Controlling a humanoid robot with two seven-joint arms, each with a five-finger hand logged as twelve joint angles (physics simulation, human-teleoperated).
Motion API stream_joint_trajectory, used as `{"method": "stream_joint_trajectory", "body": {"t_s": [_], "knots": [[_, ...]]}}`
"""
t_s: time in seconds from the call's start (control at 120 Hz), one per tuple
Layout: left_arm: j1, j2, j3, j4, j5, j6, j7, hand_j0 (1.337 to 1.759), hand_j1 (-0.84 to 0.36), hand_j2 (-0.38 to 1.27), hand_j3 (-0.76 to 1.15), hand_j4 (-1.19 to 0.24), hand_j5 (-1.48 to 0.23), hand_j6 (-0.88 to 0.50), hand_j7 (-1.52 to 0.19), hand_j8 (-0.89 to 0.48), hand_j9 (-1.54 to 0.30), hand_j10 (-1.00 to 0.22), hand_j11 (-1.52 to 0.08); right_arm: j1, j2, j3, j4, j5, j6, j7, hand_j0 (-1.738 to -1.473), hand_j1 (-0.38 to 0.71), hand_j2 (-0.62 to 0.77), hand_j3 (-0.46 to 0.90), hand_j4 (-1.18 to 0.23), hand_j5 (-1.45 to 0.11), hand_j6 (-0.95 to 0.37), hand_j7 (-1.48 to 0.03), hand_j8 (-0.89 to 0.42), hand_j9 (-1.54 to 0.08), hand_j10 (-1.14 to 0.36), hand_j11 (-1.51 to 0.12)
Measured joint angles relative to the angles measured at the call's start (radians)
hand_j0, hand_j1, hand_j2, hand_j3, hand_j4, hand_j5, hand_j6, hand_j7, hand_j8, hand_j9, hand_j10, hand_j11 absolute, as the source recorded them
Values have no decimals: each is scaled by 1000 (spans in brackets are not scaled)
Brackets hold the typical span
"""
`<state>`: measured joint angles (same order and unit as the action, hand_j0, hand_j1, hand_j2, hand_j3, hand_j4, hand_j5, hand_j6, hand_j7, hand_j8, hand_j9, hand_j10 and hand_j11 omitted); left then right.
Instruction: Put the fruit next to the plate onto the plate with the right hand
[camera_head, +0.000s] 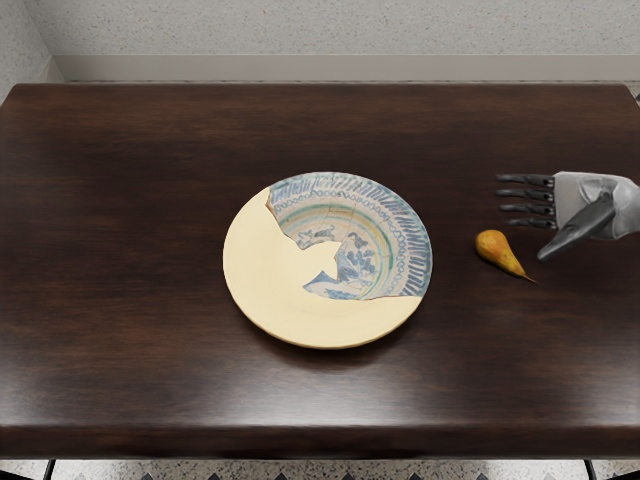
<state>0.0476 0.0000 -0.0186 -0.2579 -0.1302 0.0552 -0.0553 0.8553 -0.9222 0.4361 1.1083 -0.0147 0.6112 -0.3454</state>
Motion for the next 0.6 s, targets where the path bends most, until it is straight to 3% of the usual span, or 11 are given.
{"method": "stream_joint_trajectory", "body": {"t_s": [0.192, 0.308, 0.425, 0.6], "knots": [[0, 0, 0, 0, 0, 0, 0, 1658, 349, 0, 0, 0, 0, 0, 0, 0, 0, 0, 0, 50, 36, 30, 31, -38, 0, -95, -1658, -281, -11, 0, -57, -75, -57, -75, -57, -75, -57, -75], [0, 0, 0, 0, 0, 0, 0, 1658, 349, 0, 0, 0, 0, 0, 0, 0, 0, 0, 0, 97, 27, 63, 181, -236, -6, -146, -1658, -272, -12, 0, -65, -84, -65, -84, -65, -84, -65, -84], [0, 0, 0, 0, 0, 0, 0, 1658, 349, 0, 0, 0, 0, 0, 0, 0, 0, 0, 0, 113, 34, 74, 319, -444, -182, -226, -1658, -281, -11, 0, -59, -75, -59, -75, -59, -75, -59, -75], [0, 0, 0, 0, 0, 0, 0, 1658, 349, 0, 0, 0, 0, 0, 0, 0, 0, 0, 0, 120, 124, 51, 405, -737, -471, -258, -1658, -289, -9, 0, -53, -66, -54, -66, -53, -66, -53, -66]]}}
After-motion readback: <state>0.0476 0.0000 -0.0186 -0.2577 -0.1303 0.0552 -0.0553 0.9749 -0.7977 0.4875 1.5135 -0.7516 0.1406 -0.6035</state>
